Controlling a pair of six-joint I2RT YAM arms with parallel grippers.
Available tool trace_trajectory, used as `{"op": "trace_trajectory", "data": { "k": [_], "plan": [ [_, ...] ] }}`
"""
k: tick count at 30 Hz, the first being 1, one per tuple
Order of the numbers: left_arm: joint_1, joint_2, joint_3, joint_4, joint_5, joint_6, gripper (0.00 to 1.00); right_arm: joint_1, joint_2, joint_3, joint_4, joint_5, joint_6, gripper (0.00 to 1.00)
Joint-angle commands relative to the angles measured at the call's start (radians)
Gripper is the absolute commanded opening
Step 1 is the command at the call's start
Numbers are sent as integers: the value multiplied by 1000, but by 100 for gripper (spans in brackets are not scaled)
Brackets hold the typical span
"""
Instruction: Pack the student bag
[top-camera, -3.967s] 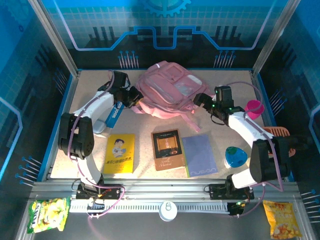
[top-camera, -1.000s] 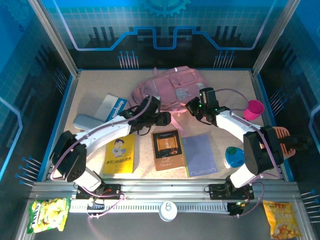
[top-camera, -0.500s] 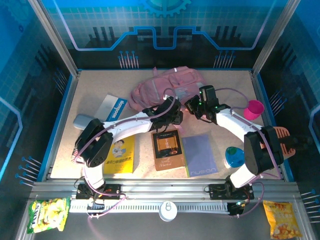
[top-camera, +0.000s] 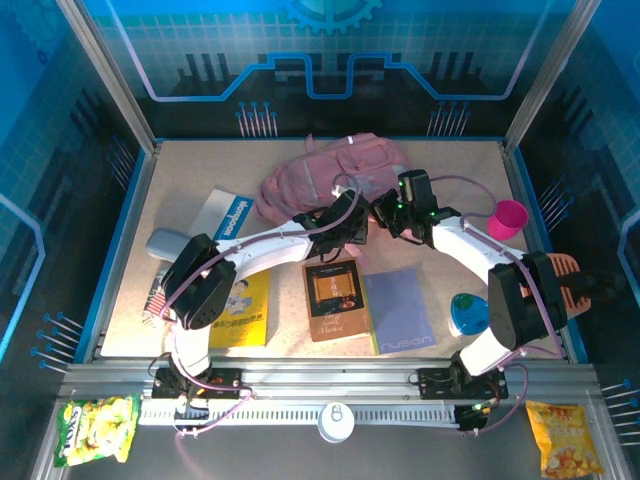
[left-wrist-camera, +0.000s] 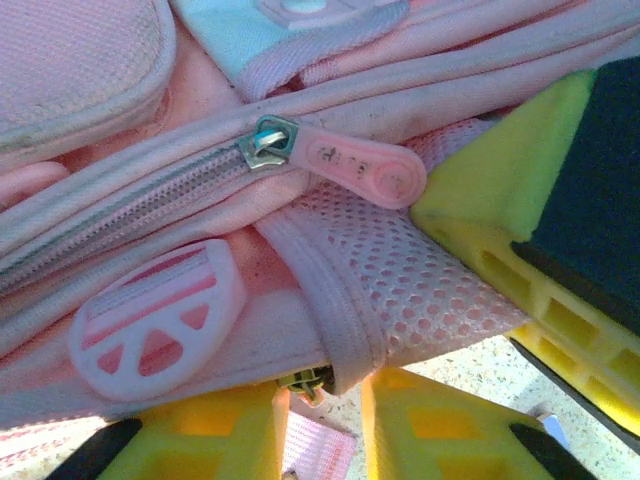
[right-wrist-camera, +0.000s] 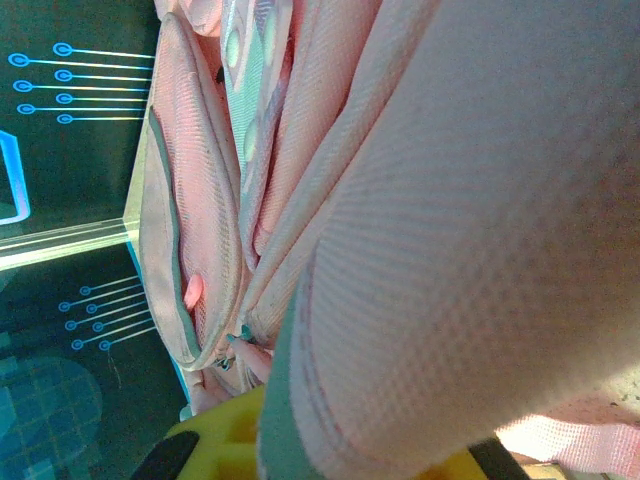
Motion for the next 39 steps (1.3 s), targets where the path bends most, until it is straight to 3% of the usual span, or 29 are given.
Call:
{"op": "trace_trajectory", "data": {
  "k": [1,6,14,20,29,33,39],
  "plan": [
    [-3,24,38,-8,-46,5,23,20,-14,48,26,-73,4,10],
    [-4,16,42,-14,-65,9,15,20,-14,52,27,-74,1,10],
    [-2,-9,20,-31,-79,6,10,15,-17,63,3,-57,-20,10],
    [32,-101,-85,-31,31,-21,9,-12,-33,67,-26,-31,-54,10],
    [170,-279,-371,93,184,-41,8,-26,-38,65,-38,-22,-75,10],
    [194,-294,-398,127,238,27,10,-26,-34,65,-32,-29,-76,10],
    [199,-255,-358,125,229,85,23,-28,-32,72,-30,-32,-80,10]
  ]
}}
